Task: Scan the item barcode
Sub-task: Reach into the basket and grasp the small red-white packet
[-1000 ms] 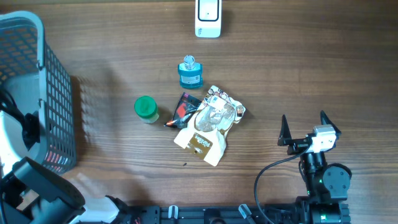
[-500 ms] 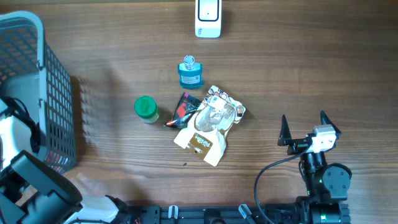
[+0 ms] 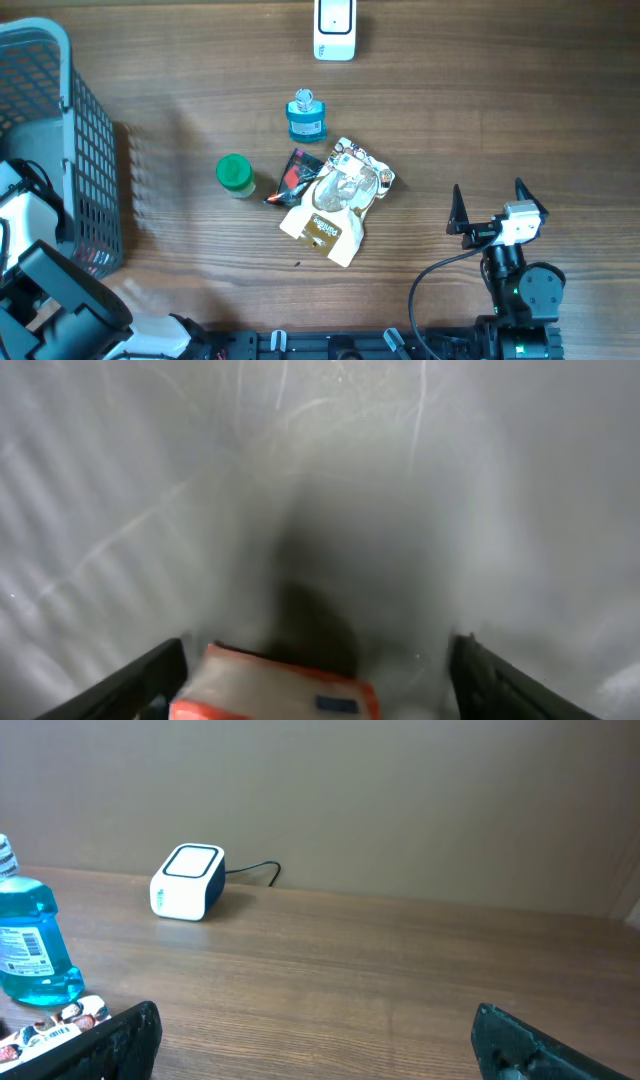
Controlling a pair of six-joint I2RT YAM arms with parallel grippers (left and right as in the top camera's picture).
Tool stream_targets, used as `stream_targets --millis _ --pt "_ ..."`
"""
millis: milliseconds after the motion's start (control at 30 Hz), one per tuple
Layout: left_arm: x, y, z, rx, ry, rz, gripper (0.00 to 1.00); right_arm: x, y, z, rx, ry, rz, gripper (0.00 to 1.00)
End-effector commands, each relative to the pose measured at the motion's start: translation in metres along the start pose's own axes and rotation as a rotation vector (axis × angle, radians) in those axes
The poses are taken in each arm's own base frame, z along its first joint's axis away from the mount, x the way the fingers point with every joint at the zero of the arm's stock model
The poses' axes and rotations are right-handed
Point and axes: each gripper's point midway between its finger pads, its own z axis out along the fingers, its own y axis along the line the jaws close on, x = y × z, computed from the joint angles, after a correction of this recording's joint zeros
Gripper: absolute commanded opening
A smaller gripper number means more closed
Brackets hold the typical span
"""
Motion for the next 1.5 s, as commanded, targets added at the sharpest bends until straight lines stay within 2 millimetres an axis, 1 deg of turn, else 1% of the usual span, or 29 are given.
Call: stream_targets --millis 0,100,167,200,267,300,367,400,533,733,767,833,867,900,1000,1067,1100,1167,1200,1233,1267,1300,1333,1367,1400,1433,1467 --pt "0.016 0.004 0.008 -0.014 0.059 -0.017 0.73 -0.002 -0.001 0.000 0.008 -0.008 -0.008 1.00" --pt "0.017 0.004 0.008 -0.014 0.060 -0.016 0.64 -0.002 -0.001 0.000 0.008 -0.008 -0.008 1.00" --pt "0.017 0.004 0.008 -0.015 0.062 -0.016 0.55 -0.002 -0.001 0.000 0.008 -0.008 -0.008 1.00" --pt "0.017 0.005 0.008 -0.015 0.063 -0.016 0.53 -0.002 -0.001 0.000 0.009 -0.008 -0.009 1.00" --pt "0.019 0.005 0.008 -0.018 0.069 -0.015 0.53 -0.002 -0.001 0.000 0.008 -0.008 -0.008 1.00" --pt "0.021 0.006 0.008 -0.020 0.077 -0.013 0.65 -0.002 -0.001 0.000 0.009 -0.008 -0.009 1.00" --pt "0.028 0.009 0.007 -0.031 0.107 -0.009 0.98 -0.002 -0.001 0.000 0.008 -0.008 -0.008 1.00" --pt "0.032 0.010 0.007 -0.037 0.124 -0.006 1.00 -0.002 -0.001 0.000 0.008 -0.008 -0.008 1.00" --pt "0.046 0.015 0.005 -0.057 0.178 0.001 1.00 -0.002 -0.001 0.000 0.009 -0.007 -0.008 1.00" --pt "0.050 0.013 0.004 -0.045 0.199 -0.003 0.99 -0.002 -0.001 0.000 0.008 -0.008 -0.009 1.00" --pt "0.049 0.013 0.004 -0.045 0.196 -0.004 0.95 -0.002 -0.001 0.000 0.009 -0.008 -0.008 1.00" --pt "0.048 0.013 0.004 -0.043 0.191 -0.005 0.73 -0.002 -0.001 0.000 0.008 -0.008 -0.008 1.00" --pt "0.048 0.012 0.004 -0.042 0.188 -0.009 0.58 -0.002 -0.001 0.000 0.008 -0.008 -0.008 1.00" --pt "0.047 0.012 0.004 -0.042 0.188 -0.013 0.49 -0.002 -0.001 0.000 0.008 -0.008 -0.008 1.00" --pt "0.047 0.012 0.005 -0.042 0.184 -0.012 0.44 -0.002 -0.001 0.000 0.008 -0.008 -0.008 1.00" --pt "0.045 0.011 0.005 -0.039 0.176 -0.013 0.35 -0.002 -0.001 0.000 0.008 -0.008 -0.008 1.00" --pt "0.043 0.011 0.005 -0.037 0.171 -0.015 0.35 -0.002 -0.001 0.000 0.009 -0.007 -0.008 1.00" --pt "0.036 0.009 0.001 -0.030 0.153 -0.016 0.38 -0.002 -0.001 0.000 0.008 -0.008 -0.008 1.00" --pt "0.030 0.007 -0.002 -0.026 0.142 -0.017 0.38 -0.002 -0.001 0.000 0.008 -0.007 -0.008 1.00" --pt "0.020 0.005 -0.010 -0.019 0.124 -0.020 0.36 -0.002 -0.001 0.000 0.008 -0.008 -0.008 1.00" --pt "0.010 0.002 -0.018 -0.012 0.106 -0.022 0.36 -0.002 -0.001 0.000 0.008 -0.008 -0.008 1.00" --pt "-0.003 -0.001 -0.031 -0.003 0.081 -0.025 0.36 -0.002 -0.001 0.000 0.008 -0.008 -0.008 1.00" --pt "-0.020 -0.004 -0.049 0.010 0.047 -0.030 0.36 -0.002 -0.001 0.000 0.008 -0.008 -0.008 1.00" --pt "-0.033 -0.007 -0.063 0.020 0.020 -0.033 0.36 -0.002 -0.001 0.000 0.009 -0.008 -0.009 1.00" --pt "-0.051 -0.010 -0.087 0.037 -0.025 -0.039 0.35 -0.002 -0.001 0.000 0.008 -0.008 -0.009 1.00" --pt "-0.064 -0.012 -0.105 0.051 -0.062 -0.043 0.33 -0.002 -0.001 0.000 0.009 -0.008 -0.009 1.00" --pt "-0.080 -0.014 -0.131 0.070 -0.113 -0.050 0.33 -0.002 -0.001 0.000 0.008 -0.008 -0.009 1.00"
